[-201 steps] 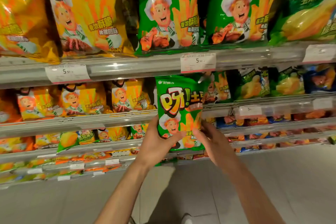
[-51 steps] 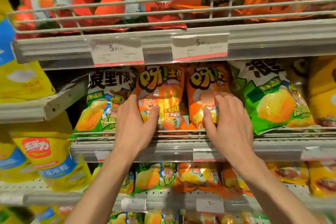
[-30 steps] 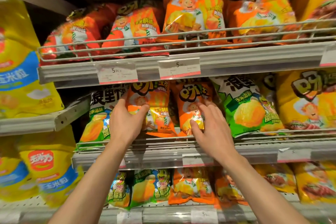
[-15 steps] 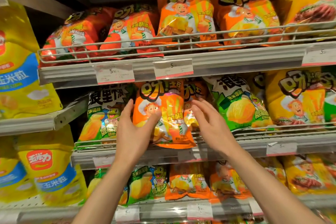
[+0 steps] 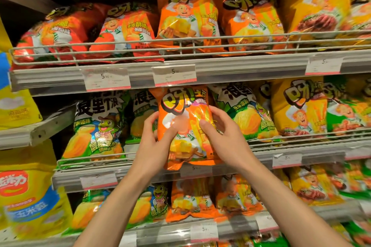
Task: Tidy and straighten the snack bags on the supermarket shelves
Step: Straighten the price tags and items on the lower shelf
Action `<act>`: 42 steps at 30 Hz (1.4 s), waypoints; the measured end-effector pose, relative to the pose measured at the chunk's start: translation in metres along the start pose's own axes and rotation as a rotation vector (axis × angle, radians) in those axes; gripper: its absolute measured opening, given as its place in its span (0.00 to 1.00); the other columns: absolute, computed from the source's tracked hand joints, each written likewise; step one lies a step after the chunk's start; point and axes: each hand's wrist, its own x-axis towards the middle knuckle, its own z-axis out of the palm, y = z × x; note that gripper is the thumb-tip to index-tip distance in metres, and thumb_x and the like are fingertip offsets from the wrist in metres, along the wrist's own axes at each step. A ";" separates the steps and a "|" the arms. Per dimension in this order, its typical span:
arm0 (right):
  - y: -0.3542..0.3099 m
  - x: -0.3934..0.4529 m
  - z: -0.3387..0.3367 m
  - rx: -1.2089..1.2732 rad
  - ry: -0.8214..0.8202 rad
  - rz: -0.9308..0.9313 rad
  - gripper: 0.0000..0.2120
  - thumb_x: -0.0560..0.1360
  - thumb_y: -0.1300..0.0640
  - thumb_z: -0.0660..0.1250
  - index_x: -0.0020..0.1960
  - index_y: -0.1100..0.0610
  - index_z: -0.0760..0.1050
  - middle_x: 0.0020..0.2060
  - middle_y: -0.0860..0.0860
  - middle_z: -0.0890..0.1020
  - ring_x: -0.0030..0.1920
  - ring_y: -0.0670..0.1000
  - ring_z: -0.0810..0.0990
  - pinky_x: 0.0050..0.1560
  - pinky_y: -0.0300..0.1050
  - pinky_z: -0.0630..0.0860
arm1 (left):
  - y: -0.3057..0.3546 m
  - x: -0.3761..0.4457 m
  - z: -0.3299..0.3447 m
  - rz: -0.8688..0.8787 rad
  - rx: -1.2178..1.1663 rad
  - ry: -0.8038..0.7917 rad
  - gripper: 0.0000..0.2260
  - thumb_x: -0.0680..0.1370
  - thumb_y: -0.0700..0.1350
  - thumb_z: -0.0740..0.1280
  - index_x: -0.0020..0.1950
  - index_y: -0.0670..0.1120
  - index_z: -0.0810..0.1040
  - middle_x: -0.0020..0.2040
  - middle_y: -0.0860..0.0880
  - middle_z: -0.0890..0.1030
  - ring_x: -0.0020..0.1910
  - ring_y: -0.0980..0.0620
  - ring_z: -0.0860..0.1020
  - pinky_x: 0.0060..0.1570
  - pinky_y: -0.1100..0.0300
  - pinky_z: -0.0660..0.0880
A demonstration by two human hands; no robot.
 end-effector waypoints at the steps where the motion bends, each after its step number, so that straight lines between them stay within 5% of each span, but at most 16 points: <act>1: -0.001 0.000 -0.005 -0.038 -0.013 -0.014 0.27 0.80 0.43 0.67 0.77 0.45 0.66 0.63 0.37 0.77 0.58 0.28 0.76 0.53 0.27 0.76 | 0.001 0.001 0.001 -0.004 -0.008 0.010 0.25 0.80 0.50 0.69 0.75 0.55 0.65 0.50 0.59 0.82 0.41 0.64 0.85 0.33 0.67 0.79; 5: 0.005 0.007 -0.041 -0.458 0.174 -0.104 0.30 0.80 0.39 0.63 0.78 0.48 0.64 0.76 0.46 0.69 0.75 0.46 0.66 0.75 0.51 0.66 | 0.002 0.004 0.005 -0.006 -0.031 0.038 0.26 0.80 0.48 0.70 0.76 0.54 0.64 0.52 0.58 0.80 0.40 0.66 0.83 0.33 0.68 0.78; 11: 0.051 0.019 -0.076 -0.723 0.225 0.108 0.48 0.74 0.26 0.58 0.82 0.56 0.54 0.81 0.57 0.58 0.81 0.57 0.54 0.80 0.60 0.54 | -0.007 0.010 0.003 -0.012 -0.014 0.031 0.28 0.79 0.51 0.71 0.77 0.55 0.63 0.55 0.62 0.80 0.48 0.69 0.82 0.44 0.65 0.80; 15: 0.063 0.021 -0.071 -0.783 0.225 0.167 0.56 0.68 0.17 0.50 0.83 0.53 0.47 0.83 0.56 0.53 0.82 0.56 0.50 0.81 0.62 0.48 | -0.009 0.009 0.002 -0.018 -0.030 0.037 0.28 0.80 0.52 0.71 0.76 0.56 0.63 0.58 0.59 0.81 0.50 0.62 0.84 0.49 0.59 0.83; 20: 0.061 0.023 -0.069 -0.729 0.262 0.158 0.53 0.70 0.22 0.60 0.82 0.53 0.52 0.81 0.57 0.58 0.81 0.58 0.56 0.79 0.62 0.54 | -0.008 0.006 0.003 -0.018 -0.030 0.034 0.26 0.80 0.51 0.70 0.76 0.56 0.63 0.56 0.62 0.80 0.46 0.68 0.83 0.40 0.67 0.81; 27: 0.046 0.026 -0.070 -0.631 0.332 0.056 0.45 0.73 0.31 0.67 0.81 0.53 0.56 0.77 0.56 0.65 0.77 0.59 0.63 0.76 0.62 0.61 | -0.006 0.004 0.005 -0.018 -0.064 0.048 0.30 0.79 0.53 0.71 0.78 0.56 0.61 0.56 0.61 0.80 0.57 0.56 0.83 0.59 0.47 0.81; 32: 0.031 0.024 -0.070 -0.637 0.333 -0.033 0.45 0.73 0.29 0.66 0.81 0.50 0.55 0.77 0.53 0.64 0.77 0.58 0.62 0.76 0.63 0.60 | -0.008 0.005 0.003 -0.021 -0.104 0.063 0.27 0.81 0.48 0.70 0.77 0.54 0.63 0.48 0.59 0.85 0.49 0.57 0.86 0.50 0.52 0.84; 35: 0.022 0.017 -0.063 -0.630 0.326 -0.077 0.46 0.71 0.26 0.61 0.81 0.49 0.55 0.78 0.52 0.64 0.78 0.56 0.61 0.77 0.65 0.58 | -0.007 0.001 -0.004 -0.023 -0.160 0.093 0.26 0.80 0.46 0.70 0.75 0.53 0.65 0.54 0.54 0.85 0.48 0.55 0.86 0.39 0.60 0.83; 42: 0.000 -0.004 -0.024 -0.626 0.305 -0.182 0.45 0.72 0.27 0.60 0.81 0.48 0.54 0.79 0.51 0.61 0.79 0.53 0.56 0.80 0.64 0.49 | -0.006 -0.004 -0.058 -0.005 -0.164 0.231 0.26 0.78 0.47 0.72 0.74 0.55 0.67 0.59 0.50 0.84 0.49 0.52 0.86 0.42 0.55 0.83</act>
